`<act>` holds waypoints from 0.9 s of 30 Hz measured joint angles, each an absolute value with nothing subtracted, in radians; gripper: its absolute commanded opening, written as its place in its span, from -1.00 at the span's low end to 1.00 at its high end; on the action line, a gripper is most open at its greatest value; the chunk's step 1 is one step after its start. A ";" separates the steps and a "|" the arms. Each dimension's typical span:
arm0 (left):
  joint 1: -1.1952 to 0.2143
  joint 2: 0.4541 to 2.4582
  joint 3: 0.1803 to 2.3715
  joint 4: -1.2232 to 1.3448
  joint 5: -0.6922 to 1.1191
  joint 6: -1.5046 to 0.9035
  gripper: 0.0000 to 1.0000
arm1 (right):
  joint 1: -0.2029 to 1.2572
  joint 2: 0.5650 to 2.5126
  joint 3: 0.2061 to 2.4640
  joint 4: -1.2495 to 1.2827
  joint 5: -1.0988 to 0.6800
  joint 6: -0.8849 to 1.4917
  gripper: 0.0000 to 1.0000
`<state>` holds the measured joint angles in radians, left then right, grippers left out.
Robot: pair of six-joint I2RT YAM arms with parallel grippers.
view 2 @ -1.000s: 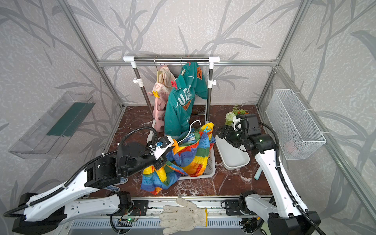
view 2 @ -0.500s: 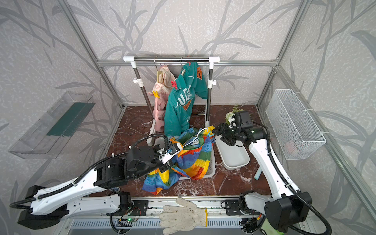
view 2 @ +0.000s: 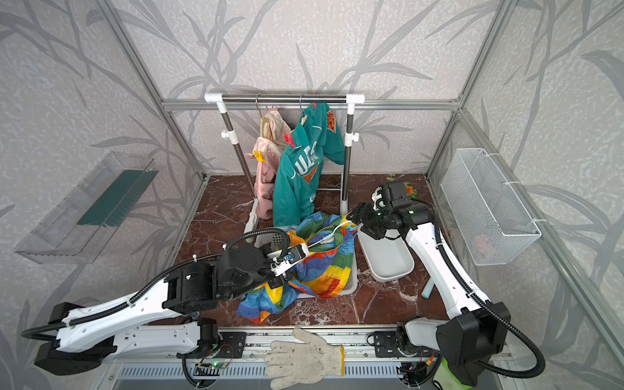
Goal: Remove the clothespins securing jackets to the hanger
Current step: Remove the clothespin from the hanger.
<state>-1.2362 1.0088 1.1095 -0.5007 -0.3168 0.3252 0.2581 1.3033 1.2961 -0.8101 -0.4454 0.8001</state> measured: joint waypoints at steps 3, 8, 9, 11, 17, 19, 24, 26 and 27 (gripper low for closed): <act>-1.245 1.021 1.110 -0.500 -0.334 0.338 -1.00 | 0.258 1.303 1.301 -0.810 -0.444 0.800 0.29; -1.271 1.031 1.110 -0.499 -0.378 0.364 -1.00 | 0.262 1.304 1.301 -0.820 -0.446 0.800 0.26; -1.278 1.033 1.110 -0.498 -0.388 0.369 -1.00 | 0.262 1.304 1.300 -0.824 -0.446 0.798 0.25; -1.290 1.037 1.110 -0.495 -0.403 0.381 -1.00 | 0.263 1.304 1.300 -0.836 -0.446 0.796 0.23; -1.323 1.047 1.110 -0.487 -0.449 0.413 -1.00 | 0.263 1.321 1.299 -0.850 -0.445 0.789 0.16; -1.333 1.047 1.110 -0.484 -0.460 0.422 -1.00 | 0.263 1.332 1.299 -0.851 -0.445 0.786 0.11; -1.354 1.055 1.110 -0.479 -0.495 0.449 -1.00 | 0.263 1.352 1.299 -0.856 -0.445 0.773 0.01; -1.361 1.060 1.110 -0.477 -0.506 0.457 -1.00 | 0.263 1.353 1.299 -0.861 -0.444 0.769 -0.06; -1.362 1.062 1.110 -0.477 -0.509 0.461 -1.00 | 0.263 1.354 1.299 -0.863 -0.443 0.767 -0.10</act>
